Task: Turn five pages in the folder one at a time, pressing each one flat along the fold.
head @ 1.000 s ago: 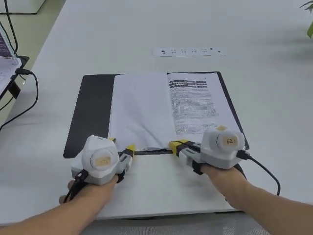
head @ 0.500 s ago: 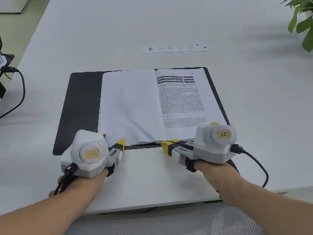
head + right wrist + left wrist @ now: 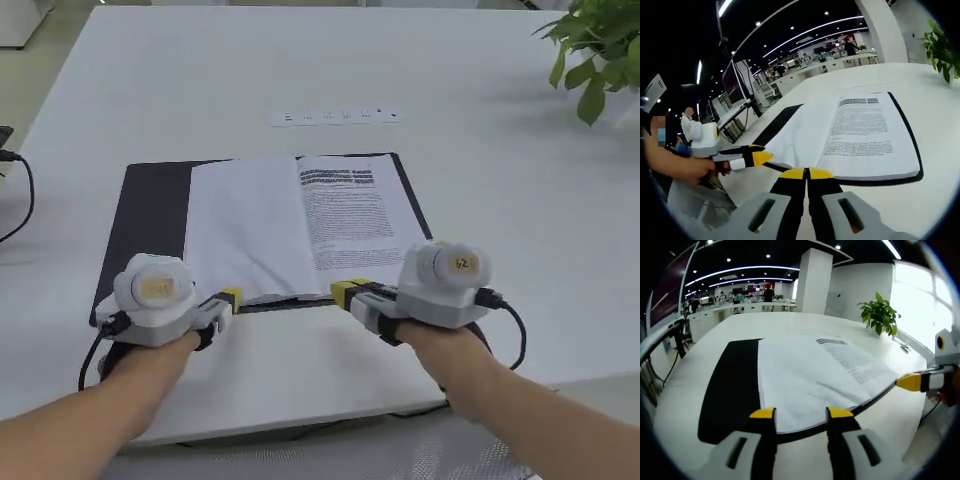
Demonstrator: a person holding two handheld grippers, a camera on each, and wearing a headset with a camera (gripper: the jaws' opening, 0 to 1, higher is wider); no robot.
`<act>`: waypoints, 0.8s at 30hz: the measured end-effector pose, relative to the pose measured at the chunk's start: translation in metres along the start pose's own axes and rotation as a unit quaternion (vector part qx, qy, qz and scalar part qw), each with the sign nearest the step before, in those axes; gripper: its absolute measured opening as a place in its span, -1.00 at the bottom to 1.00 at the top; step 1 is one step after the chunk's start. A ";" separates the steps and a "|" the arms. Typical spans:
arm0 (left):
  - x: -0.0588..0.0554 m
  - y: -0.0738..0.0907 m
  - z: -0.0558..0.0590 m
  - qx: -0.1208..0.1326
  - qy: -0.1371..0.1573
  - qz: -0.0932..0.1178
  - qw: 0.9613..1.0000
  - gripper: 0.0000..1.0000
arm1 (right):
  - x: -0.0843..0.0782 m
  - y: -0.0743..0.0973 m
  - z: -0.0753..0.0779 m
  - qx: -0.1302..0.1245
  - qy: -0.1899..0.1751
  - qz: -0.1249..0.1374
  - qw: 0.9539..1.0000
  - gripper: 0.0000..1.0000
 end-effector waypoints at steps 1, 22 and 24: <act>0.003 0.003 0.002 -0.003 0.008 0.002 1.000 -0.22 | 0.003 0.002 0.001 -0.006 -0.008 0.005 1.000 -1.00; 0.052 0.088 0.015 -0.017 0.041 0.018 0.999 0.01 | 0.065 0.073 0.045 -0.066 0.004 0.032 0.997 -0.86; 0.055 0.094 0.016 -0.015 0.037 0.022 0.999 0.02 | 0.067 0.078 0.049 -0.069 0.001 0.033 0.997 -0.78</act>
Point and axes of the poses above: the centre of the closed fingertips' face, and the gripper's own axes: y roughly backward along the fingers, z roughly to its right, x roughly out of its top, the point moved 7 cm from there along y, roughly backward along the fingers, and after that the axes turned 10 degrees about z, right-handed, at the moved point
